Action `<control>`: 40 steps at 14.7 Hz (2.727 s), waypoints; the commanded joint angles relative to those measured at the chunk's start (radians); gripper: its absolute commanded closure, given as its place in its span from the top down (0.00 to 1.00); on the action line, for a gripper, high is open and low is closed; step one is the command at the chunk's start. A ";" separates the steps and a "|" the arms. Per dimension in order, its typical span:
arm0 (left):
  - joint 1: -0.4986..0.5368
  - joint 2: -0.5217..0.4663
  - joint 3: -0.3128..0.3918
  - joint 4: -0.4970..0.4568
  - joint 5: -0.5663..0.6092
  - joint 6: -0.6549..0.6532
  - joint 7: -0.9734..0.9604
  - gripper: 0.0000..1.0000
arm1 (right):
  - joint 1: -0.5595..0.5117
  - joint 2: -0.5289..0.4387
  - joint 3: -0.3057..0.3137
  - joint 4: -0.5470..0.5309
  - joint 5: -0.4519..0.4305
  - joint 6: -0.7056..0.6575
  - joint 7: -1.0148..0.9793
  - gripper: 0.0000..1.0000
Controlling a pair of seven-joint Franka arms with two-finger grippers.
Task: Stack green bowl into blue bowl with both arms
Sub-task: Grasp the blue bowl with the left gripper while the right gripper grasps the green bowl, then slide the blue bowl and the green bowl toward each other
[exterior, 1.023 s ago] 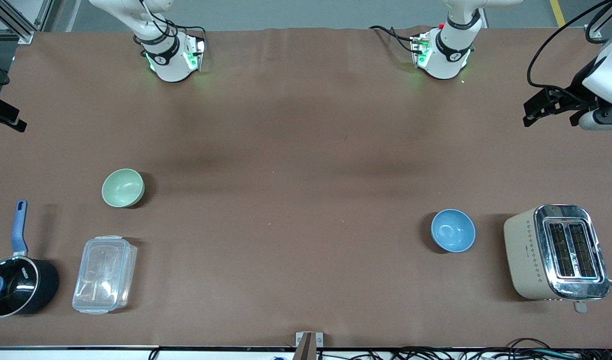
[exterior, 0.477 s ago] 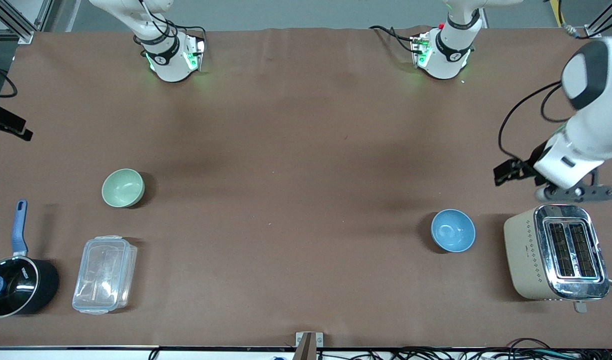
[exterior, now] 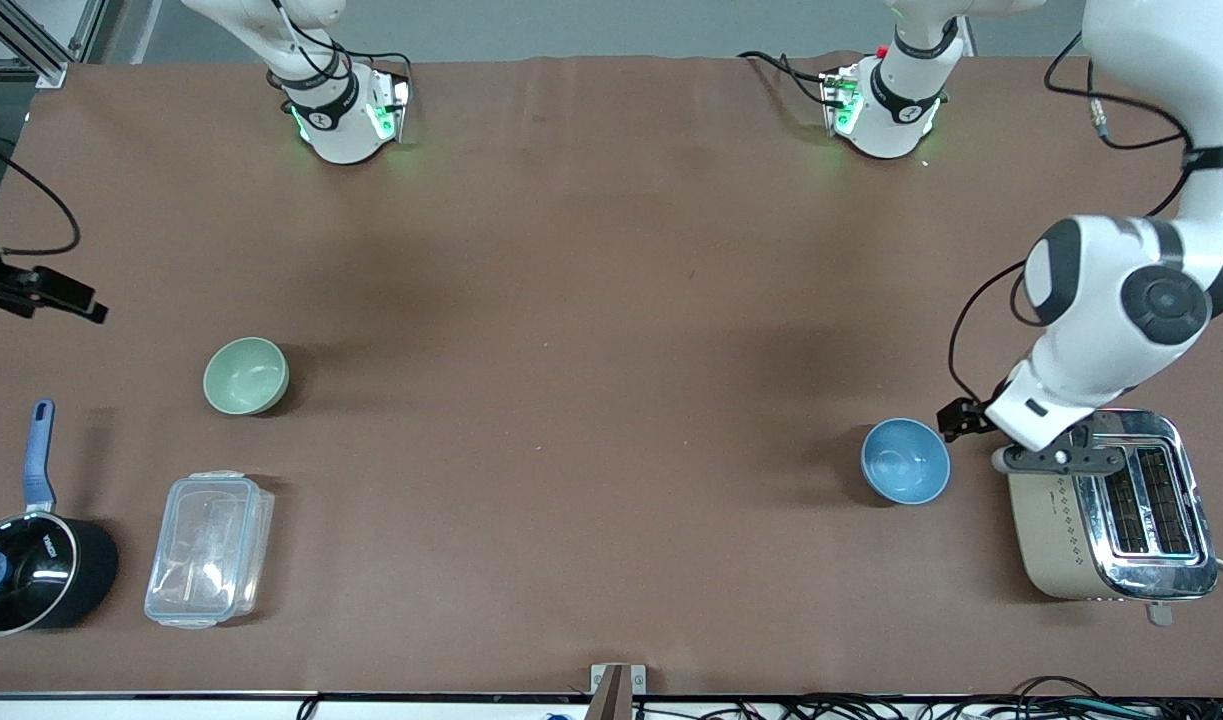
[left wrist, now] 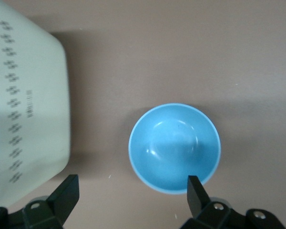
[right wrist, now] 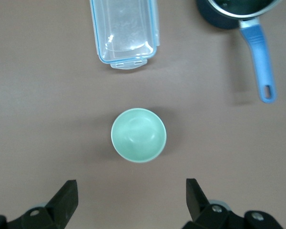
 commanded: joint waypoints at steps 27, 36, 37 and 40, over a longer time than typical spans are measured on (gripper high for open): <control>0.021 0.130 -0.300 0.045 0.013 -0.047 -0.410 0.00 | -0.085 0.318 0.015 -0.317 0.722 0.519 -0.833 0.01; -0.281 0.246 -0.357 0.154 0.026 -0.033 -0.946 0.00 | 0.093 0.058 0.016 -0.328 0.359 0.422 -0.282 0.02; -0.313 0.266 -0.357 0.155 0.024 -0.015 -0.980 0.00 | 0.124 0.037 0.018 -0.330 0.307 0.410 -0.203 0.02; -0.368 0.314 -0.350 0.155 0.027 0.078 -1.050 0.00 | 0.193 0.000 0.018 -0.330 0.280 0.387 -0.122 0.02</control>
